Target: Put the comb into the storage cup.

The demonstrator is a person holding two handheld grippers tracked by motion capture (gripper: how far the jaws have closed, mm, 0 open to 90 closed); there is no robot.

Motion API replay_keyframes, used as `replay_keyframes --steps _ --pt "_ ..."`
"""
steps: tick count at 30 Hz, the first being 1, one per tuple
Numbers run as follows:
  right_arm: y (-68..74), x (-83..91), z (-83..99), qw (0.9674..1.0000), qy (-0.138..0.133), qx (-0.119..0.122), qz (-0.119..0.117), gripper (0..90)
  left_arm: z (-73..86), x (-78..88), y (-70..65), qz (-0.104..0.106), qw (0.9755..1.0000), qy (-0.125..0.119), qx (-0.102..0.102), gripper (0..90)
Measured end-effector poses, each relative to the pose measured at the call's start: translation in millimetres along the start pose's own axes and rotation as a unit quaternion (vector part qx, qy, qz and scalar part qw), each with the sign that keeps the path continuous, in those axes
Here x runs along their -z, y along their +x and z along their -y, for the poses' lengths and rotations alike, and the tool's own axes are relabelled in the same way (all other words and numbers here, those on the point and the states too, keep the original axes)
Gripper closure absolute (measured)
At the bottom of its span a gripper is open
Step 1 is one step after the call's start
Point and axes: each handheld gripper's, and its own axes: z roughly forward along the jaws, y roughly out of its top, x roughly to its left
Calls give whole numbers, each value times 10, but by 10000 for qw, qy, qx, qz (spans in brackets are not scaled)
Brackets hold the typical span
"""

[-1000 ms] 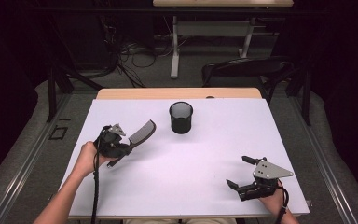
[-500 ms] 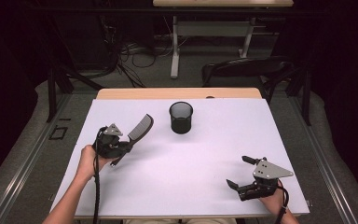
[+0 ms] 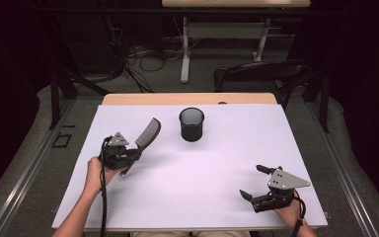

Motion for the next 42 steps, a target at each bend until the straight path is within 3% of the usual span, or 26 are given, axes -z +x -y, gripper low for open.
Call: replay_keyframes --steps 18,36,42 --pt "0 -5 2 10000 9 9 -5 8 30 77 -43 -171 9985 -519 32 725" --pt "-8 -15 7 10000 33 -12 -17 7 34 99 -45 -298 9957 -869 96 725" --pt "-10 -15 7 10000 28 -14 -13 7 15 113 -53 -351 9937 -1051 140 726"
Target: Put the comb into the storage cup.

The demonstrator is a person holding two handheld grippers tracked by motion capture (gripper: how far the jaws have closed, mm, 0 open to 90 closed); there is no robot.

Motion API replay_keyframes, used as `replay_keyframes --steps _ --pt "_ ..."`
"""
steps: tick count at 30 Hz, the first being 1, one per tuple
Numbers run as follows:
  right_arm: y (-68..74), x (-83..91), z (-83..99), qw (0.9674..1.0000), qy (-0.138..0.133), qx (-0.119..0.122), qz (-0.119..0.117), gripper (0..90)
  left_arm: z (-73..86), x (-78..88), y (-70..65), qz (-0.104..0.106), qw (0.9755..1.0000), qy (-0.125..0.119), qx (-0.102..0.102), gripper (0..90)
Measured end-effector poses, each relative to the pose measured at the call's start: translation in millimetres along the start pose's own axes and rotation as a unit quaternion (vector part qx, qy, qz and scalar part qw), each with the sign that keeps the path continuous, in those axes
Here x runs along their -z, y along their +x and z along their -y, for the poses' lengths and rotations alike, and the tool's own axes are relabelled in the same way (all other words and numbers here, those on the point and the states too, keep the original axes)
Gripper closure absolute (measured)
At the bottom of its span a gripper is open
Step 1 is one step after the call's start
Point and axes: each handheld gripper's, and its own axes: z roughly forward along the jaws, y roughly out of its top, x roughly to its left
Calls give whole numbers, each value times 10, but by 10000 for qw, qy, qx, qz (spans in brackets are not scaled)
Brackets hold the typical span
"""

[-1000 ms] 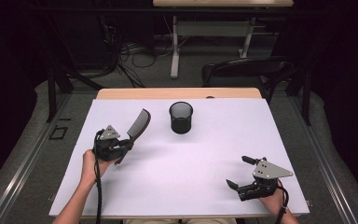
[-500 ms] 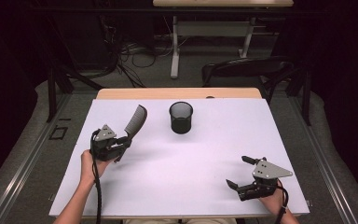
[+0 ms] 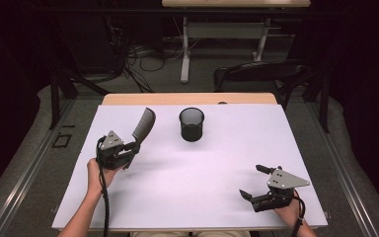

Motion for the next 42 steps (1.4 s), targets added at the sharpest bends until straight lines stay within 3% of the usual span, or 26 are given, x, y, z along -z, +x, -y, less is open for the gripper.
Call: replay_keyframes --steps 20,42 --pt "5 -15 -2 10000 0 1 -5 7 -92 -15 -17 -12 9991 -417 112 725" --pt "-2 1 -5 10000 -26 -4 13 8 -258 -89 -36 50 9978 -642 140 725"
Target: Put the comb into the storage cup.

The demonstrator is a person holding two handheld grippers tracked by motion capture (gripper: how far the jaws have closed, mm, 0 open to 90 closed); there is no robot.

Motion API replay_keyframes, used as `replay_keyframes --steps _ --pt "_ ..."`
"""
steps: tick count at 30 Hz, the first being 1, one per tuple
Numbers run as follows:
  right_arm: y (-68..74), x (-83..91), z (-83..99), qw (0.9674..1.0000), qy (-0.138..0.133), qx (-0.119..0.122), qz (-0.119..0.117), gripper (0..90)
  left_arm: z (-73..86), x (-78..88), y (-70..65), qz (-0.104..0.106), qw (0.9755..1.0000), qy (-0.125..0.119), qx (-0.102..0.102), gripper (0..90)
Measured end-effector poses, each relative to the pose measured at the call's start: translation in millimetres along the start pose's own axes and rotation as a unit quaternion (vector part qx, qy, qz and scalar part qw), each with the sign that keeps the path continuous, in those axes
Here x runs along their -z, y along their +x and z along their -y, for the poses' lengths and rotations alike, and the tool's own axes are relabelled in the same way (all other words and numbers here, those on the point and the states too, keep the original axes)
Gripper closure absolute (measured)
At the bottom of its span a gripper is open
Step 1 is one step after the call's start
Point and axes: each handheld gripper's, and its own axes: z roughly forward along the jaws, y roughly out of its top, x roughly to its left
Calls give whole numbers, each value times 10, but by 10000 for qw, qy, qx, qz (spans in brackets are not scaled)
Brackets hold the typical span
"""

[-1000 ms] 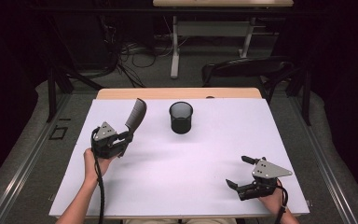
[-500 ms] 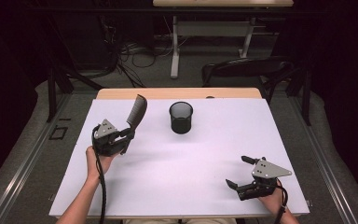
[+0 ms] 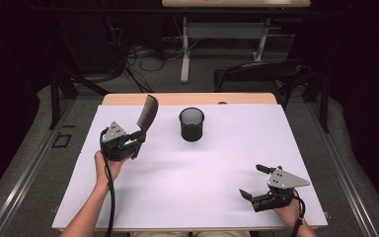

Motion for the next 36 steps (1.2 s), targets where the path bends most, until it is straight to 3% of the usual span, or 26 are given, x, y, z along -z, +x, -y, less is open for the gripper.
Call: replay_keyframes --steps 36 --pt "-1 3 0 10000 -1 -2 20 8 -275 -221 -19 178 9991 -361 163 725"
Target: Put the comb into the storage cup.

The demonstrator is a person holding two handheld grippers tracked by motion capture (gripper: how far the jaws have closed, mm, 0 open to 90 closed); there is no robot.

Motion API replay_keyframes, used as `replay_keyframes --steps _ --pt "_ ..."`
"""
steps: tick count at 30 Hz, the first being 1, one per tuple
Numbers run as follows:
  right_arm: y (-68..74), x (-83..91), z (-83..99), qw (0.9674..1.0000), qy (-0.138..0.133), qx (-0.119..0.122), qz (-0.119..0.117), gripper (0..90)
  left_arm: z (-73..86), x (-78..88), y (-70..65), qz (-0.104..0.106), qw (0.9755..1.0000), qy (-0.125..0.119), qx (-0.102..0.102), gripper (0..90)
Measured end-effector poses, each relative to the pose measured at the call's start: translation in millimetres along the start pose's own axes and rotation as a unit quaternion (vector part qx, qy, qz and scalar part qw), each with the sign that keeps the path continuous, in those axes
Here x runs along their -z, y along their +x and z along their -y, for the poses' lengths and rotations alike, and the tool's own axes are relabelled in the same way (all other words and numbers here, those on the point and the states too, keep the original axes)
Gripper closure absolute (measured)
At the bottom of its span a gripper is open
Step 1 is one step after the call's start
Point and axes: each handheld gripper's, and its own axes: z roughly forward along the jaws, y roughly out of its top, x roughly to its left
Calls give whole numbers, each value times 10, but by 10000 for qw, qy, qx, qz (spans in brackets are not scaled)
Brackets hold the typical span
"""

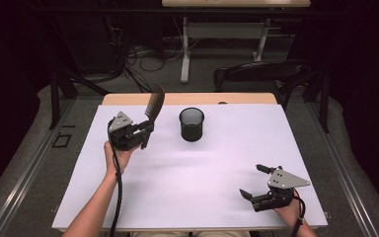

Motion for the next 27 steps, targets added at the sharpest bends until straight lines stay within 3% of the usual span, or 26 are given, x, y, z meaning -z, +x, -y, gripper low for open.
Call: replay_keyframes --steps 27 --pt "-4 2 2 10000 10 -7 12 9 -191 -151 -37 77 9998 -159 -1 725"
